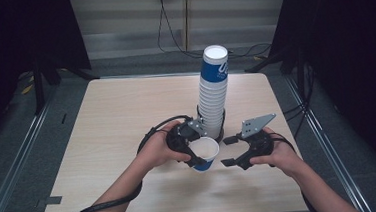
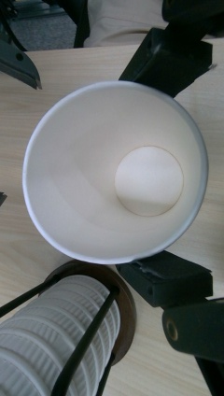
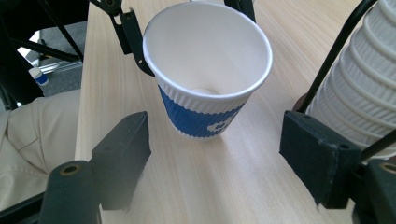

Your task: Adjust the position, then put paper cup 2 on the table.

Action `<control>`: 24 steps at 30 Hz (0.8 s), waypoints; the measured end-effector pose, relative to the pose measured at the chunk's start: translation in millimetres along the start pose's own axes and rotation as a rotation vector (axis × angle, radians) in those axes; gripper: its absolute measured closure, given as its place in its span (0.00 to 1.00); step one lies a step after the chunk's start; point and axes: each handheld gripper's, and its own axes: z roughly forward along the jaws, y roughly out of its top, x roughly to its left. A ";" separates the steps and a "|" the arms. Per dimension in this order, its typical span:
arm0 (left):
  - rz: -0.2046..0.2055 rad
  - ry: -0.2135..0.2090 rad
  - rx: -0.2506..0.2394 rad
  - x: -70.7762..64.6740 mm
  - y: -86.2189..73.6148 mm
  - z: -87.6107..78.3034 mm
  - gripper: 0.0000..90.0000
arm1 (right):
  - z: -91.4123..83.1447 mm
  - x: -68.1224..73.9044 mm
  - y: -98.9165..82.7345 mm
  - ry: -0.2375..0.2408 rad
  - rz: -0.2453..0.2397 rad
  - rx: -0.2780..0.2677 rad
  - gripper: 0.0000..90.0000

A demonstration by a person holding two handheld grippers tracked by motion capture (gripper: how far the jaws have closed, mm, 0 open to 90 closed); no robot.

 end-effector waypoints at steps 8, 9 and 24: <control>-0.001 0.002 -0.038 -5.1 -0.1 6.9 0.25 | -4.8 -0.4 -5.2 -0.014 0.007 0.009 0.24; 0.004 0.003 -0.039 -6.0 0.1 7.4 0.25 | -5.8 -0.8 -6.4 -0.014 0.007 0.009 0.24; 0.025 0.004 -0.061 -18.1 -8.7 27.6 0.23 | -10.3 -2.1 -13.2 -0.031 0.019 0.013 0.21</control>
